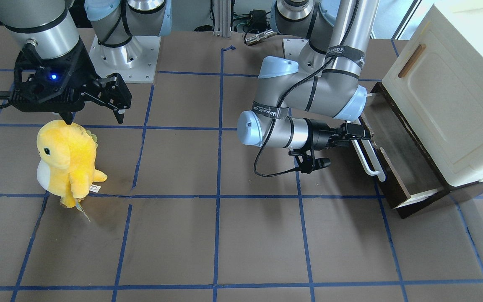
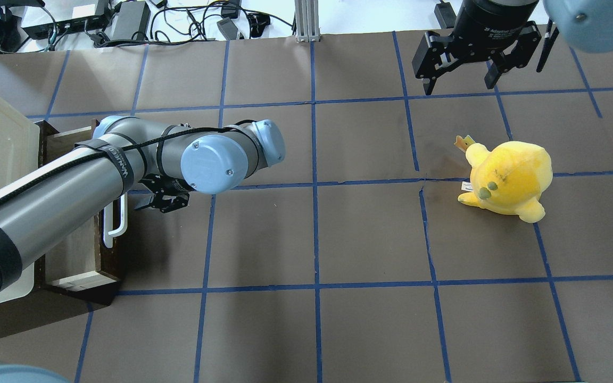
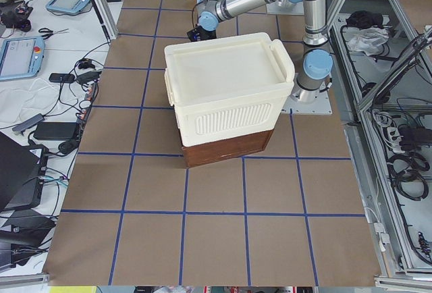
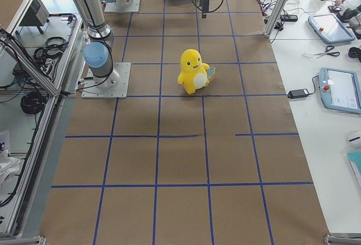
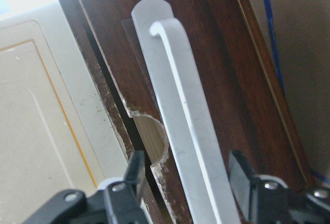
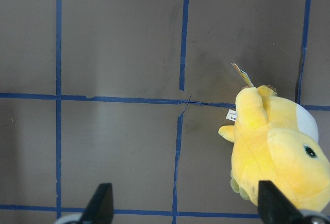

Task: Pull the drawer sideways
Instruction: 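Open the left gripper and release the handle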

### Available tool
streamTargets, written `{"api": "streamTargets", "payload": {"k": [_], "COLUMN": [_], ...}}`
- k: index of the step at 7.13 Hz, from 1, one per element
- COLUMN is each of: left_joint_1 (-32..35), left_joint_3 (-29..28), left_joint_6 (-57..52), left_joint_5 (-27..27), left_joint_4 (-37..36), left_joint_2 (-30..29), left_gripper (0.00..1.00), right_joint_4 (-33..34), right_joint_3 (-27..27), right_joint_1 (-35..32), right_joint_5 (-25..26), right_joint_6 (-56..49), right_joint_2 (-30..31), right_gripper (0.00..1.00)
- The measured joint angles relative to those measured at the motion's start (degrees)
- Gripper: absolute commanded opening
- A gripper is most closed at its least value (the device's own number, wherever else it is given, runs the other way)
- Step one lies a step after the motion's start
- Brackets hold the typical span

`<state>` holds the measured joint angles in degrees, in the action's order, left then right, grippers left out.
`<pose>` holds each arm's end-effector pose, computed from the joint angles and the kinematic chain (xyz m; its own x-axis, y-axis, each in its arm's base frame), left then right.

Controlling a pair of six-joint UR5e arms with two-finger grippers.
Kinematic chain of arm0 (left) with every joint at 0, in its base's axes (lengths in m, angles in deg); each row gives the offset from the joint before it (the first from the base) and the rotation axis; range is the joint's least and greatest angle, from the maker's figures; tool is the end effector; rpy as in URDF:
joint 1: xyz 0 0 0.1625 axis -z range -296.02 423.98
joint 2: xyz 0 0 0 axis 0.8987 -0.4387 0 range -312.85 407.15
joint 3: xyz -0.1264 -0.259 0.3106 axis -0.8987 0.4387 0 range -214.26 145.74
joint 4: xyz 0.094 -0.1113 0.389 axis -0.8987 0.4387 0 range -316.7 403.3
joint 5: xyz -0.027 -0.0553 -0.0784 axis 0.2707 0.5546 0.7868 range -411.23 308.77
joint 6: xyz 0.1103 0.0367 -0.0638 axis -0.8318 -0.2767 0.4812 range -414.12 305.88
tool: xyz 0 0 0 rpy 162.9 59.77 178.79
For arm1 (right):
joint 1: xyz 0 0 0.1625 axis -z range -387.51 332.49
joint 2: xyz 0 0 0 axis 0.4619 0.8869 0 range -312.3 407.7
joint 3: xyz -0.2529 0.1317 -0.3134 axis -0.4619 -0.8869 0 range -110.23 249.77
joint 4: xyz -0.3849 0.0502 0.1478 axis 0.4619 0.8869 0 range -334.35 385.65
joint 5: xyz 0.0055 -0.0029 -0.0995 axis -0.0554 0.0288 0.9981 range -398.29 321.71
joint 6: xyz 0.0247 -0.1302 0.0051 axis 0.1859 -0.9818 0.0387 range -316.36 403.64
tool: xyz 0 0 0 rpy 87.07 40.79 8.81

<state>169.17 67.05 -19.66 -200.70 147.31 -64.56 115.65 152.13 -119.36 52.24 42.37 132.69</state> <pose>-0.1508 -0.4825 0.2229 -0.3692 0.2391 -0.8981 -0.0366 0.9618 0.2711 0.1493 -0.5312 0.4747 -0.9985 -0.0539 0.0102 -0.0543 0.9975 -0.0456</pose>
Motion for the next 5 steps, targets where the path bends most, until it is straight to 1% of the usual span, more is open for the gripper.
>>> {"api": "streamTargets", "payload": {"k": [1,3,5], "left_joint_1": [0.01,-0.34,-1.33], "left_joint_3": [-3.30,-10.50,-13.16], "left_joint_6": [-3.64,-13.44,-19.80], "left_joint_5": [5.48,18.63,30.02], "left_joint_4": [-0.07,-0.03,-1.05], "left_joint_2": [1.59,6.92,13.32], "left_gripper": [1.00,1.00,1.00], "right_joint_4": [0.00,0.00,0.00], "right_joint_3": [0.00,0.00,0.00], "right_joint_1": [0.00,0.00,0.00], "right_joint_5": [0.00,0.00,0.00], "right_joint_6": [0.01,0.03,0.04], "right_joint_2": [0.01,0.01,0.00], "right_gripper": [1.00,1.00,1.00]}}
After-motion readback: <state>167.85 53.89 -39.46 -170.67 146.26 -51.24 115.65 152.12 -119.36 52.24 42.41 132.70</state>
